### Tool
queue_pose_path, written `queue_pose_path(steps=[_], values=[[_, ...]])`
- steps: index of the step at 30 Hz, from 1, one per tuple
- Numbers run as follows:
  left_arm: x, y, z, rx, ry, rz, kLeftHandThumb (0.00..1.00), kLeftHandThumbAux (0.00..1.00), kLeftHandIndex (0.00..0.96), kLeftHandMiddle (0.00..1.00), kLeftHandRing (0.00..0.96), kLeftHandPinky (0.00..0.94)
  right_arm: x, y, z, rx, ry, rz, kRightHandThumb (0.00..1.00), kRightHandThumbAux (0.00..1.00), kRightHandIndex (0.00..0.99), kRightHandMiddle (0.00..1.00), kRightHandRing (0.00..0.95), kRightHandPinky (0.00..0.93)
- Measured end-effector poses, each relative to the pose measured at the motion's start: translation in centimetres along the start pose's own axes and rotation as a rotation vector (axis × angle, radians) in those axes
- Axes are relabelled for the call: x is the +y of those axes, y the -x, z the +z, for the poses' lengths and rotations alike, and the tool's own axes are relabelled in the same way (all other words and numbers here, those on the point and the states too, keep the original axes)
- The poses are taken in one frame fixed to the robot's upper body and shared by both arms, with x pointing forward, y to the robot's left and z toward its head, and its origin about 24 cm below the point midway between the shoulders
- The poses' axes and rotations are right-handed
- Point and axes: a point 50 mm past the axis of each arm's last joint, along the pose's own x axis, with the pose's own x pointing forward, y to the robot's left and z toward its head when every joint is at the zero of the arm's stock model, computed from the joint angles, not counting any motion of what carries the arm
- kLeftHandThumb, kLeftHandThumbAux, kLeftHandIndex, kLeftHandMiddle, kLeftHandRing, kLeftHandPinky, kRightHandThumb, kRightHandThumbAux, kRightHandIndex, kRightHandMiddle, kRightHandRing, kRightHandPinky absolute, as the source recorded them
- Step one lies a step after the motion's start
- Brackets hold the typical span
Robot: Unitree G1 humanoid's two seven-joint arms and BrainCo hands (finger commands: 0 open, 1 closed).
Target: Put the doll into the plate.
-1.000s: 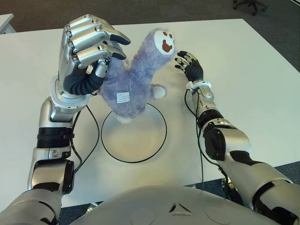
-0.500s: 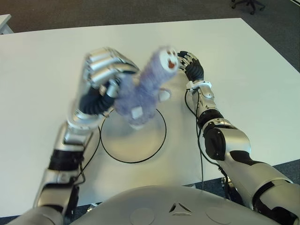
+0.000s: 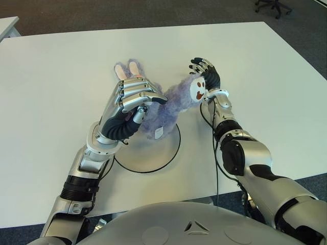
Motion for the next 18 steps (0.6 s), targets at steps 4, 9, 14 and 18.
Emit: queue_pose_path(steps=[4, 9, 14, 18], values=[[0.10, -0.01, -0.01, 0.004, 0.019, 0.006, 1.000, 0.661, 0.377, 0.503, 0.469, 0.427, 0.04, 0.01, -0.03, 0.001, -0.001, 0.000, 0.533, 0.766, 0.258, 0.247, 0.267, 0.318], [0.16, 0.02, 0.00, 0.013, 0.054, 0.014, 1.000, 0.660, 0.369, 0.492, 0.476, 0.442, 0.08, 0.00, -0.02, 0.000, 0.000, 0.002, 0.533, 0.759, 0.255, 0.245, 0.262, 0.315], [0.01, 0.01, -0.01, 0.033, 0.116, 0.025, 1.000, 0.660, 0.377, 0.487, 0.481, 0.430, 0.10, -0.02, 0.02, -0.001, 0.003, 0.003, 0.526, 0.750, 0.250, 0.246, 0.268, 0.324], [0.00, -0.02, 0.01, 0.035, 0.124, 0.021, 1.000, 0.660, 0.421, 0.482, 0.455, 0.403, 0.11, -0.04, 0.08, -0.004, 0.005, 0.004, 0.516, 0.753, 0.251, 0.241, 0.264, 0.318]])
